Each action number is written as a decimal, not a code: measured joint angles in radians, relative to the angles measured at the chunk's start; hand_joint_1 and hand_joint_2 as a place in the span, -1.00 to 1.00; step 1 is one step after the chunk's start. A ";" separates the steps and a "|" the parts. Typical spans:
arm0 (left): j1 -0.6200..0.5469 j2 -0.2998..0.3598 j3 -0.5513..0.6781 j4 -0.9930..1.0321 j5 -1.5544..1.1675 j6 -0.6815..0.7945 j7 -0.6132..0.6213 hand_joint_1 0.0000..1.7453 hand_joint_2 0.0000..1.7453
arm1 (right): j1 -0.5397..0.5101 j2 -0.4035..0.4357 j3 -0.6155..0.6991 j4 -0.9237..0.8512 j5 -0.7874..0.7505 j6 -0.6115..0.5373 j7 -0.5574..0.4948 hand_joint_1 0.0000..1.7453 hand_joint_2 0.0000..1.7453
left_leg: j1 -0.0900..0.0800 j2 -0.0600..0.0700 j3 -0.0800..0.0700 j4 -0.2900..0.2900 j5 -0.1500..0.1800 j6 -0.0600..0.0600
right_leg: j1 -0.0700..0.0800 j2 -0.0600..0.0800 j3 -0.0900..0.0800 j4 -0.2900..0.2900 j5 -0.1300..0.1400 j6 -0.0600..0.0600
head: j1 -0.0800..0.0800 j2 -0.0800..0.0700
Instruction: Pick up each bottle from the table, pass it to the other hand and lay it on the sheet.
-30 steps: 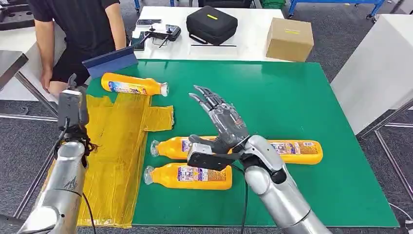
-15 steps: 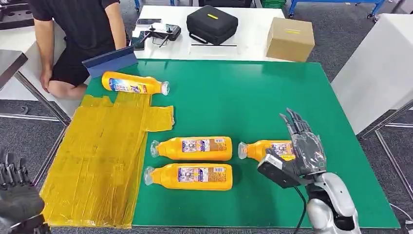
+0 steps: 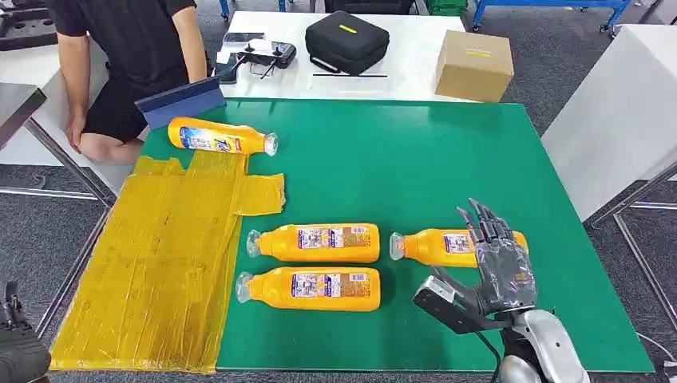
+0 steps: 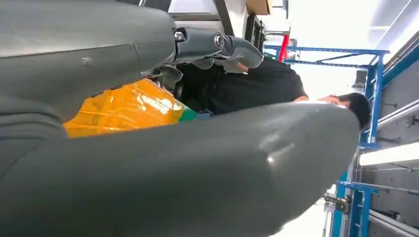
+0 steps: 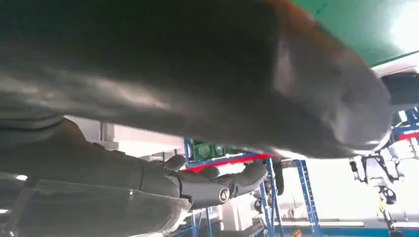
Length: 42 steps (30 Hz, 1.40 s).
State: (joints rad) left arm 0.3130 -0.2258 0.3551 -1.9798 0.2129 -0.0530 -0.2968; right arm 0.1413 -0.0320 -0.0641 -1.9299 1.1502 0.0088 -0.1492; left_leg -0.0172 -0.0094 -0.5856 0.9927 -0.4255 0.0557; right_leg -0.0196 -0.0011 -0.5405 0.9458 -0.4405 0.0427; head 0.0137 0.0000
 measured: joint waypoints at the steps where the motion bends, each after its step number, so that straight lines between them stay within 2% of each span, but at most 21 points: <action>1: 0.000 -0.004 0.006 -0.002 -0.003 -0.005 0.001 -1.00 -1.00 | 0.005 -0.009 0.004 0.001 -0.003 -0.014 0.003 -1.00 1.00 | 0.000 0.000 0.000 0.000 0.000 0.000 | 0.000 0.000 0.000 0.000 0.000 0.000 | 0.000 0.000; 5: 0.015 -0.025 0.036 -0.020 -0.010 -0.032 0.002 -1.00 -1.00 | -0.005 -0.046 0.011 0.030 0.011 -0.081 0.015 -1.00 1.00 | -0.001 0.001 -0.001 0.000 0.000 0.000 | 0.000 0.000 0.000 0.000 0.000 0.000 | 0.000 0.000; 13: 0.007 -0.048 0.055 -0.024 -0.022 -0.066 0.013 -1.00 -1.00 | -0.090 -0.047 0.021 0.115 0.234 -0.095 0.139 -1.00 1.00 | -0.001 0.000 0.001 0.000 0.001 0.001 | 0.000 0.000 0.000 0.000 0.000 0.000 | 0.000 0.000; 23: -0.079 -0.006 0.005 0.060 -0.012 -0.028 0.005 -1.00 -1.00 | -0.078 0.038 -0.085 0.129 0.326 -0.042 0.127 -1.00 1.00 | 0.000 0.000 0.001 0.000 0.001 0.001 | 0.000 0.000 0.000 0.000 0.000 0.000 | 0.000 0.000; 36: -0.155 0.037 -0.059 0.172 -0.011 -0.011 -0.009 -1.00 -1.00 | -0.026 0.081 -0.138 0.180 0.332 -0.005 0.123 -1.00 1.00 | -0.001 0.000 0.000 0.000 0.001 0.001 | 0.000 0.000 0.000 0.000 0.000 0.000 | 0.000 0.000; 42: -0.189 0.054 -0.067 0.211 0.010 -0.004 -0.019 -1.00 -1.00 | -0.024 0.019 -0.139 0.267 0.262 -0.045 0.109 -1.00 1.00 | -0.001 0.000 0.000 0.000 0.001 0.001 | 0.000 0.000 0.000 0.000 0.000 0.000 | 0.000 0.000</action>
State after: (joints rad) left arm 0.1242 -0.1720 0.2876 -1.7689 0.2232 -0.0568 -0.3163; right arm 0.1178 -0.0130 -0.2033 -1.6628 1.4126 -0.0359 -0.0397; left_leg -0.0181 -0.0094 -0.5855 0.9928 -0.4248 0.0569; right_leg -0.0197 -0.0011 -0.5400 0.9458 -0.4402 0.0430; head 0.0137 0.0000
